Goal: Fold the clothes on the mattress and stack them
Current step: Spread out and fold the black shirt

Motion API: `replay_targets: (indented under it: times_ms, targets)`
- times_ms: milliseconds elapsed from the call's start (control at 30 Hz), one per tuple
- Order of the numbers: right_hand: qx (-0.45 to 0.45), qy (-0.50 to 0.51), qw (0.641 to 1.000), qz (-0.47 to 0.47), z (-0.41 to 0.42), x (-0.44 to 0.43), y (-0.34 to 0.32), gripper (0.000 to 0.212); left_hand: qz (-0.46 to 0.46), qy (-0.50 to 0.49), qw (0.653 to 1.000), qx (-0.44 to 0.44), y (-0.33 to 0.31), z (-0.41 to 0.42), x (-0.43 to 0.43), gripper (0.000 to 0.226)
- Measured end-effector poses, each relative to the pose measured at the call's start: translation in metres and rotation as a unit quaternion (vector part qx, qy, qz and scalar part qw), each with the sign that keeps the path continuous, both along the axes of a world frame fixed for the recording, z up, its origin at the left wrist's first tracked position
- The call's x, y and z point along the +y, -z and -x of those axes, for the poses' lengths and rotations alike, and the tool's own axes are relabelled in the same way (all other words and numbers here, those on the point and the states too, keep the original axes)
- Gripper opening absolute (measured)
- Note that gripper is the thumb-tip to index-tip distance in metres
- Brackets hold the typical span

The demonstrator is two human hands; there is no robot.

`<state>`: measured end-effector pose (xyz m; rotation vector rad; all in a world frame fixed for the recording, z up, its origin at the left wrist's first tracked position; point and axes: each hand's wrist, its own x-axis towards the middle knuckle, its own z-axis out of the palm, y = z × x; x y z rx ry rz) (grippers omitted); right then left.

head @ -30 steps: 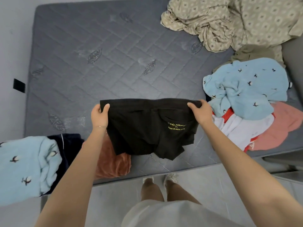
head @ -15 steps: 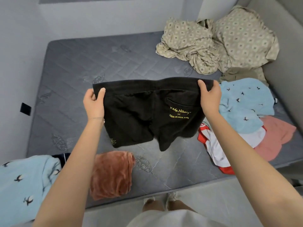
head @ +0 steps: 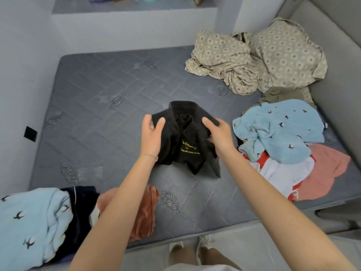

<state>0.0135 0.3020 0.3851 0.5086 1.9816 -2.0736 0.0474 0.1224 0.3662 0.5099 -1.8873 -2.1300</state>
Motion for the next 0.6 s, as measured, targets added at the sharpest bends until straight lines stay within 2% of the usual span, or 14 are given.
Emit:
replay_targets:
  times_ms: [133,267,367,467,533,600]
  targets:
    - [-0.042,-0.051,0.996,0.066,-0.015,-0.018,0.004,0.010,-0.020,0.069,0.997,0.018,0.009,-0.016,0.027,0.015]
    - [-0.103,-0.054,0.977,0.177,-0.017,-0.020,0.008,0.022,0.026,0.095,0.995,0.003,0.020,-0.032,0.032,0.018]
    - [-0.164,-0.018,0.955,0.245,-0.016,-0.014,0.019,0.050,0.061,0.126,0.990,0.012,0.025,-0.042,0.035,0.015]
    - [-0.208,-0.060,0.943,0.253,-0.017,-0.005,0.029,0.058,0.115,0.195,0.974,0.028,0.029,-0.053,0.040,0.018]
    - [-0.219,-0.094,0.944,0.228,-0.018,-0.001,0.034,0.048,0.195,0.241,0.950,0.026,0.035,-0.059,0.042,0.013]
    - [-0.228,-0.091,0.955,0.163,-0.022,0.000,0.040,0.039,0.204,0.273,0.940,0.016,0.040,-0.065,0.040,0.014]
